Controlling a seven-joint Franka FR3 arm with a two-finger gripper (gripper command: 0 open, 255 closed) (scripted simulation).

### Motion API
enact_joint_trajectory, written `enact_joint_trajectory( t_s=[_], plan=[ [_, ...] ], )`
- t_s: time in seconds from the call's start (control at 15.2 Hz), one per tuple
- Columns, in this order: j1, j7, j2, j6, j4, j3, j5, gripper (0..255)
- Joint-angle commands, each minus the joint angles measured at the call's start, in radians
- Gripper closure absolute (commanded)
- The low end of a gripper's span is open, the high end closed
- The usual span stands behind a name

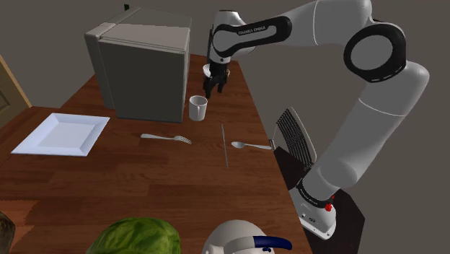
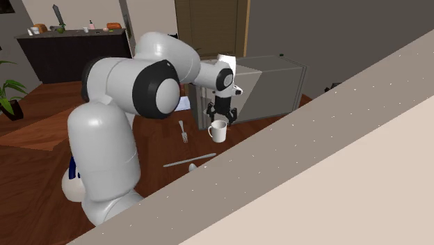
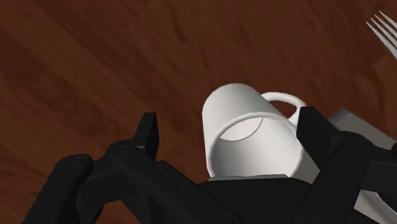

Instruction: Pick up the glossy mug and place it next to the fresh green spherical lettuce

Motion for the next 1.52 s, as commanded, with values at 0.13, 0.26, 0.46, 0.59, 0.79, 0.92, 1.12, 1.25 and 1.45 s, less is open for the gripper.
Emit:
enact_joint_trajectory(
  t_s=[0.13,0.26,0.46,0.59,0.79,0.92,1.12,1.25,1.45],
  plan=[
    [0.004,0.009,0.164,0.014,0.151,-0.001,-0.011,0],
    [0.006,0.013,0.225,0.015,0.211,-0.002,-0.015,0],
    [0.007,0.013,0.237,0.051,0.187,-0.002,-0.015,0],
    [0.007,0.013,0.246,0.074,0.173,-0.001,-0.015,0],
    [0.008,0.013,0.259,0.104,0.156,-0.001,-0.015,0],
    [0.008,0.013,0.259,0.104,0.156,-0.001,-0.015,0],
    [0.008,0.013,0.259,0.104,0.156,-0.001,-0.015,0],
    [0.008,0.013,0.259,0.104,0.156,-0.001,-0.015,0],
    [0.008,0.013,0.259,0.104,0.156,-0.001,-0.015,255]
  ],
)
